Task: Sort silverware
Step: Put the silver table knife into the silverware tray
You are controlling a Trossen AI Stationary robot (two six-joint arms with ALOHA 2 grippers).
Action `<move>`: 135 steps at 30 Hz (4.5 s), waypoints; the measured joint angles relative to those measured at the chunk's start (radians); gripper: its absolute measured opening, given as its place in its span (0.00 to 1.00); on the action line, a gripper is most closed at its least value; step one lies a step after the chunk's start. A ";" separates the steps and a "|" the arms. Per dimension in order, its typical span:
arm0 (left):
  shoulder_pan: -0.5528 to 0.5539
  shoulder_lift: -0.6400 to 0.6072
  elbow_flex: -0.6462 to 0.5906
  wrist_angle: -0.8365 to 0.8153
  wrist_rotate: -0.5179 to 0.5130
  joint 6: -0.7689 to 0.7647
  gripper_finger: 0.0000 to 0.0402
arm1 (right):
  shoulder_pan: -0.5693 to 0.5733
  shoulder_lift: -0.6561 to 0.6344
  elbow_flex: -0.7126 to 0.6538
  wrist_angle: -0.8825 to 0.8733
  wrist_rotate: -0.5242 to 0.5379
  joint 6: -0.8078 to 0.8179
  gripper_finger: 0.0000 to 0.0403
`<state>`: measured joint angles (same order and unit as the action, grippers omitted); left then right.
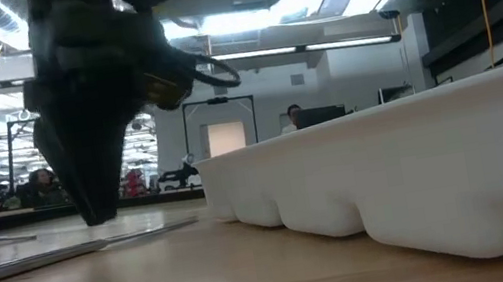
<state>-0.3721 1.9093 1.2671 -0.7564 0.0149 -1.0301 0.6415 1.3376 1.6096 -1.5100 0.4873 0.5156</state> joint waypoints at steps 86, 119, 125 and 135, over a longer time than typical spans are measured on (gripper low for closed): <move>-0.028 0.032 -0.001 -0.143 -0.065 0.048 0.08 | 0.000 -0.704 -1.096 1.157 0.051 0.011 0.31; -0.038 0.026 -0.082 -0.091 -0.032 0.191 0.08 | 0.000 -0.704 -1.096 1.157 0.043 0.011 0.31; -0.038 0.026 -0.083 -0.090 -0.032 0.120 0.10 | 0.000 -0.704 -1.096 1.157 0.043 0.011 0.31; -0.038 0.022 -0.084 -0.092 -0.032 -0.014 0.07 | 0.000 -0.704 -1.096 1.157 0.043 0.011 0.31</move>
<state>-0.4099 1.9308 1.1834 -0.8485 -0.0167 -1.0440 0.6411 0.6338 0.5133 -0.3534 0.5301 0.5270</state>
